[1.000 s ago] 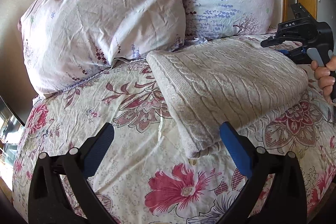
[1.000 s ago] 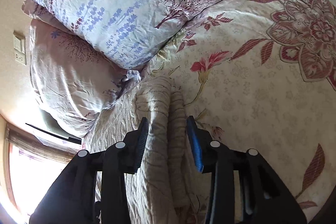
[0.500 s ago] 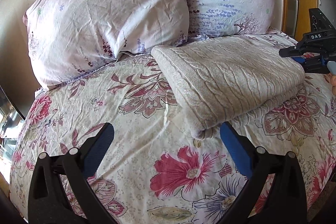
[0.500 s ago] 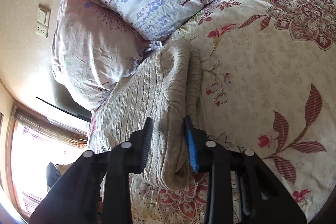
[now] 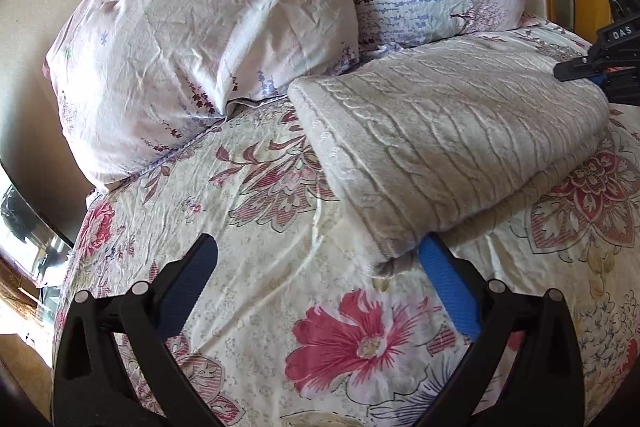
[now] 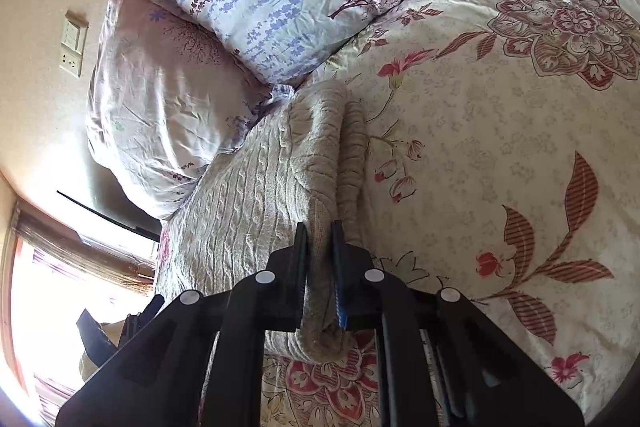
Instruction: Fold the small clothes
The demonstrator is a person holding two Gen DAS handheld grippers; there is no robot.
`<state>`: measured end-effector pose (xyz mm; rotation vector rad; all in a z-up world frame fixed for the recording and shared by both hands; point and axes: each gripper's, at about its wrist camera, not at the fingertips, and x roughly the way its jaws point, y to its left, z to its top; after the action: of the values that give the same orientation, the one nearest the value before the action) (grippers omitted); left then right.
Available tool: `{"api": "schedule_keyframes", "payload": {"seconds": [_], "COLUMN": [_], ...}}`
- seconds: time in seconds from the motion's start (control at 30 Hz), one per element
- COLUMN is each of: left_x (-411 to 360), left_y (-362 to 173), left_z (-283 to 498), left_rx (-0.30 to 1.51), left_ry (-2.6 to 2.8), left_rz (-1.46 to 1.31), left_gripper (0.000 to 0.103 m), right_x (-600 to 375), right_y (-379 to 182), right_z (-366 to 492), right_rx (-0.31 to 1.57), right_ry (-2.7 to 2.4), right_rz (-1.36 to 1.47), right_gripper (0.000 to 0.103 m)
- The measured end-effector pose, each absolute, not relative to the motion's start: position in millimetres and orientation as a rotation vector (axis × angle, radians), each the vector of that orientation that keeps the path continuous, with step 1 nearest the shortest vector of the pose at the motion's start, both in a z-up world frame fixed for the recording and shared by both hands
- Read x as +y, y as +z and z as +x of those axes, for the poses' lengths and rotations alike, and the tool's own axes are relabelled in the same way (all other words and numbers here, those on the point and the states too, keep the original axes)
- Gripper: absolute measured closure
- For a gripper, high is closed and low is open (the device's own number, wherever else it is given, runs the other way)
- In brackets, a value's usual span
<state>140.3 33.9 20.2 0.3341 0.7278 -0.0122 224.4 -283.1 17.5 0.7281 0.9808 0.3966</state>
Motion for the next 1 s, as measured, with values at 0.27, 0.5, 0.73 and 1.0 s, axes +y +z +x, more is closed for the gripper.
{"api": "schedule_keyframes", "payload": {"seconds": [0.27,0.5,0.73,1.0], "left_x": [52,89,89,91], "left_y": [22,17,10,47], "left_z": [146,155,156,105], "left_rx": [0.754,0.824,0.876,0.680], "left_ry": [-0.035,-0.043,-0.028,0.062], "left_rz": [0.226,-0.016,-0.021,0.055], "left_gripper": [0.002,0.003,0.002,0.003], "right_x": [-274,-254,-251,-248], "right_y": [36,31,23,63], "right_z": [199,182,183,158], "right_rx": [0.961,0.978,0.996,0.809], "right_ry": [0.427,0.422,0.329,0.278], "right_rz": [0.653,0.601,0.548,0.424], "right_gripper": [0.055,0.090,0.091,0.066]}}
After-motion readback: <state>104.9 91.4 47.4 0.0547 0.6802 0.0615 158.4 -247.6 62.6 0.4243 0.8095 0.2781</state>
